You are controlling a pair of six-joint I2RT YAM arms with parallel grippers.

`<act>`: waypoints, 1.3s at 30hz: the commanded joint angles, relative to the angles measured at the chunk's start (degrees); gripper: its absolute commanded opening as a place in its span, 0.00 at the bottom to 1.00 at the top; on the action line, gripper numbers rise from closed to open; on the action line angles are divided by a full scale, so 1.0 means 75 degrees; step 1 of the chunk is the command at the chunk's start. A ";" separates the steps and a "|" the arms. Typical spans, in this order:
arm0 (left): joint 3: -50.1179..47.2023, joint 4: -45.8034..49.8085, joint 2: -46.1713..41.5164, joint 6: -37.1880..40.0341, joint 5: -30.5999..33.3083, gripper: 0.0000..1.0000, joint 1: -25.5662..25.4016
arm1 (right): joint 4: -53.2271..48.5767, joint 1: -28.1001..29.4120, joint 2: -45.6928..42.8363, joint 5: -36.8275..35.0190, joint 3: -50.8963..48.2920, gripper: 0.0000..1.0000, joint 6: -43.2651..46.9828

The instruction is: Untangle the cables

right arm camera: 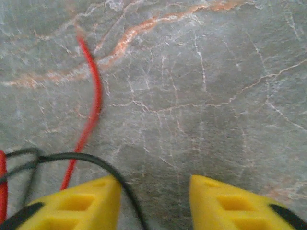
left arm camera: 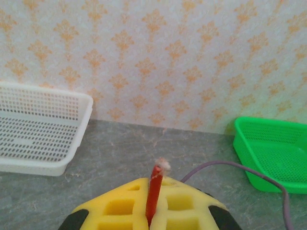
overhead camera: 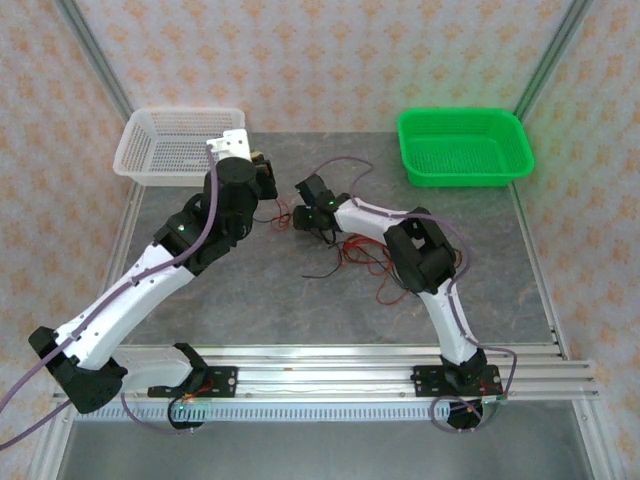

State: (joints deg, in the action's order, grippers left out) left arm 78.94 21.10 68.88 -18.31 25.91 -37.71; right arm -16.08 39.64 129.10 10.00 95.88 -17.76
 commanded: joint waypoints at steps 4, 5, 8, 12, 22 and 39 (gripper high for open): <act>0.1223 0.0545 -0.0019 0.0461 0.0222 0.00 0.0072 | -0.0384 0.0047 0.0167 -0.0480 0.0123 0.24 -0.0135; 0.1415 0.0643 -0.0053 0.0502 0.0269 0.00 0.0072 | -0.0426 0.0047 0.0144 -0.0639 0.0124 0.22 -0.0187; 0.1885 0.0869 -0.0209 0.0651 0.0416 0.00 0.0072 | -0.0512 -0.0020 0.0033 -0.1005 -0.0027 0.12 -0.0404; 0.2350 0.1139 -0.0480 0.0859 0.0762 0.00 0.0072 | -0.0264 -0.0183 -0.0236 -0.1099 -0.0605 0.08 -0.0714; 0.3781 0.0881 -0.0383 0.2237 0.2156 0.00 0.0072 | 0.0275 -0.0503 -0.0945 -0.1268 -0.2062 0.04 -0.1191; 0.4242 -0.2530 0.0876 0.5608 0.2921 0.00 0.1057 | 0.0633 -0.0492 -0.2179 -0.1079 -0.3424 0.29 -0.1322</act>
State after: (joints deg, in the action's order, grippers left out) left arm 108.22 4.80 74.30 21.56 50.15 -31.53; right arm -5.89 36.56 115.63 3.99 72.23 -27.88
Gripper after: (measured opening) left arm 0.042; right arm 0.266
